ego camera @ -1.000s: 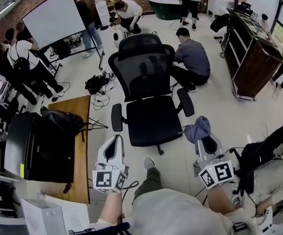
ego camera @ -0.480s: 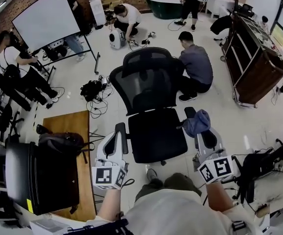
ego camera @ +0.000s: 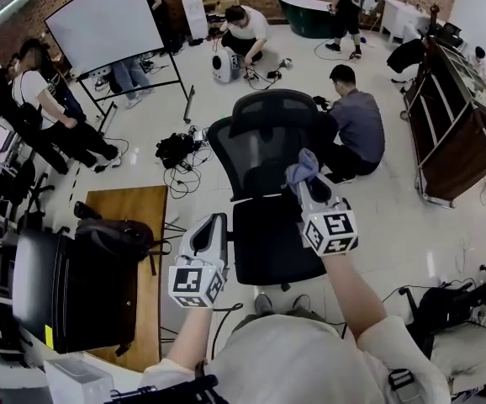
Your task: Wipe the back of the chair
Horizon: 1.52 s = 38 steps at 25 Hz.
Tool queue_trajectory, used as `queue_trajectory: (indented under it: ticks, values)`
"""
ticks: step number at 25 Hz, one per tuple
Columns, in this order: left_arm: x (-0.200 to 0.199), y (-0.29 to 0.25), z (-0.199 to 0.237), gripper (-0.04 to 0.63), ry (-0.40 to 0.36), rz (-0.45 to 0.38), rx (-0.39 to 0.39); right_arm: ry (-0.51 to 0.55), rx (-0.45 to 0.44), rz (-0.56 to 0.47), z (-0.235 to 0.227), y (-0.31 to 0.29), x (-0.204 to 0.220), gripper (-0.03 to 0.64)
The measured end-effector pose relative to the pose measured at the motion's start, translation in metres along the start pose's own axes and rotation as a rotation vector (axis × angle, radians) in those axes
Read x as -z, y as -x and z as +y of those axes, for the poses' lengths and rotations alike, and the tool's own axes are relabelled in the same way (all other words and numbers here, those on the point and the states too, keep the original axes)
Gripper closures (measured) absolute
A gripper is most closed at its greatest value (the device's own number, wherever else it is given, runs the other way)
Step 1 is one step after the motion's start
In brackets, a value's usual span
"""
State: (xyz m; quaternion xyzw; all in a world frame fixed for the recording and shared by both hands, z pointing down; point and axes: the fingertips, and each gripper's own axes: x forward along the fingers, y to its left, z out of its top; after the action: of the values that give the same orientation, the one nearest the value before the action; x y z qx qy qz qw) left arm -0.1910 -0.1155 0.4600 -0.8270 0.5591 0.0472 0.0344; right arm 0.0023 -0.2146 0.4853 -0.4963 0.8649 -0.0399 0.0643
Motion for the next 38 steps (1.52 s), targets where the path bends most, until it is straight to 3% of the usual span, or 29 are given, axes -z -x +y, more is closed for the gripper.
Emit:
queue_trajectory:
  ticks: [3,6,13,18,22,26,29,34,38]
  values:
    - [0.0,0.0,-0.011,0.534,0.021,0.026,0.041,0.013,-0.009,0.028,-0.014,-0.131,0.046,0.571]
    - [-0.001,0.001,-0.013,0.534,0.001,0.041,0.025,0.047,0.01,0.102,-0.038,-0.239,0.096,0.571]
    - [0.021,0.021,0.014,0.534,0.02,0.08,-0.098,0.069,-0.017,0.152,-0.046,-0.31,0.115,0.572]
    - [0.011,0.017,0.014,0.534,0.017,0.032,-0.099,0.079,0.04,0.152,-0.073,-0.304,0.117,0.572]
    - [0.028,0.003,0.011,0.534,0.041,0.034,-0.057,0.083,0.162,0.167,-0.139,-0.272,0.13,0.572]
    - [0.033,-0.015,-0.003,0.534,0.048,0.034,0.019,0.063,0.314,0.185,-0.213,-0.219,0.13,0.572]
    - [0.031,-0.025,-0.017,0.534,0.041,0.034,0.079,0.073,0.327,0.195,-0.235,-0.196,0.126,0.572]
    - [0.026,-0.03,-0.031,0.534,0.035,0.027,0.122,0.084,0.296,0.171,-0.202,-0.19,0.116,0.572]
    - [0.032,-0.034,-0.03,0.534,0.03,0.029,0.097,0.044,0.129,-0.049,-0.067,-0.156,0.083,0.572]
